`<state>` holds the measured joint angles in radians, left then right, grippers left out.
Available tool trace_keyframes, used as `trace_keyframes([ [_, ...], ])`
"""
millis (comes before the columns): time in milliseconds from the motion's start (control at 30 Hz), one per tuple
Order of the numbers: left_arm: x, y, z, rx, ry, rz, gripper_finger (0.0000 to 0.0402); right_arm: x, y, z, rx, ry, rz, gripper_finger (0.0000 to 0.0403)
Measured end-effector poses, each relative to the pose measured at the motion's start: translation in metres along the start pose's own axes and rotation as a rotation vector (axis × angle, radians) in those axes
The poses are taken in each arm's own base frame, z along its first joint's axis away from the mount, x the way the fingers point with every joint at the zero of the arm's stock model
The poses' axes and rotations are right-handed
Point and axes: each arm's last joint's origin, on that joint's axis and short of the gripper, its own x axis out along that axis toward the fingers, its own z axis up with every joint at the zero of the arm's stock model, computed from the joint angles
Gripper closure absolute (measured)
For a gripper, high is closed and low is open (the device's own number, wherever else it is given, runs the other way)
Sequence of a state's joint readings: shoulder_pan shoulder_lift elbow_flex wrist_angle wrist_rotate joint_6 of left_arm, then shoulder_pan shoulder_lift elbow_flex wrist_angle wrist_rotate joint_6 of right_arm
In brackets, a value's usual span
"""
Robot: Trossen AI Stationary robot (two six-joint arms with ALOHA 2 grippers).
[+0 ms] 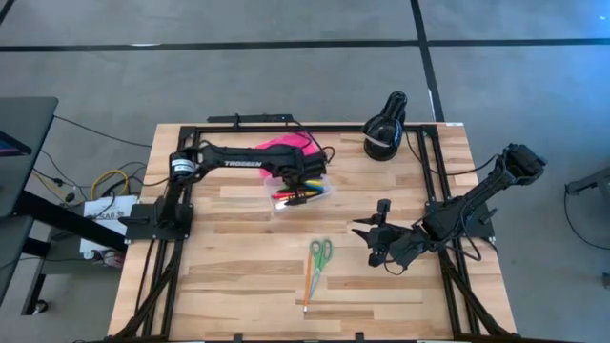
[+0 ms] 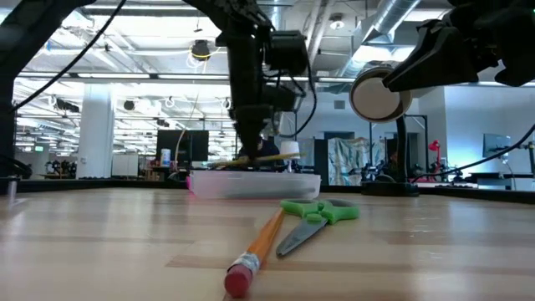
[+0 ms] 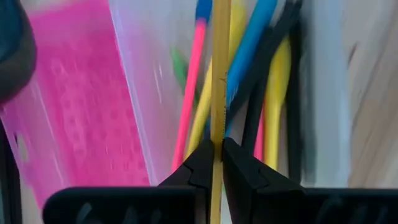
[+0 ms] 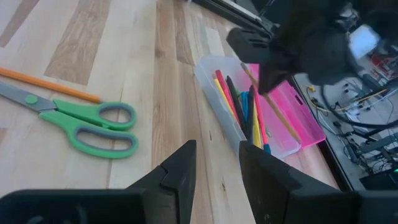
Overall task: Pick & place school supplies into a supply box
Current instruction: Put the yellow pencil into the pink supply box
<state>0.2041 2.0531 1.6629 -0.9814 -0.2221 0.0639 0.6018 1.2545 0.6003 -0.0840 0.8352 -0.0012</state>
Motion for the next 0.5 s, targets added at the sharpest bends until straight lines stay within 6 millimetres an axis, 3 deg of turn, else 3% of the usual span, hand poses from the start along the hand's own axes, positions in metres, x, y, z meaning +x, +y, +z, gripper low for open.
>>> trace_keyframes([
  [400, 0.0102, -0.0018, -0.0043, 0.048, 0.08, 0.017, 0.0387, 0.0, 0.0, -0.0005, -0.002, 0.004, 0.0, 0.0287],
  [500, 0.0103, -0.0017, -0.0044, 0.054, 0.081, 0.019, 0.0371, 0.0, 0.0, -0.0005, -0.001, 0.004, 0.0, 0.0287],
])
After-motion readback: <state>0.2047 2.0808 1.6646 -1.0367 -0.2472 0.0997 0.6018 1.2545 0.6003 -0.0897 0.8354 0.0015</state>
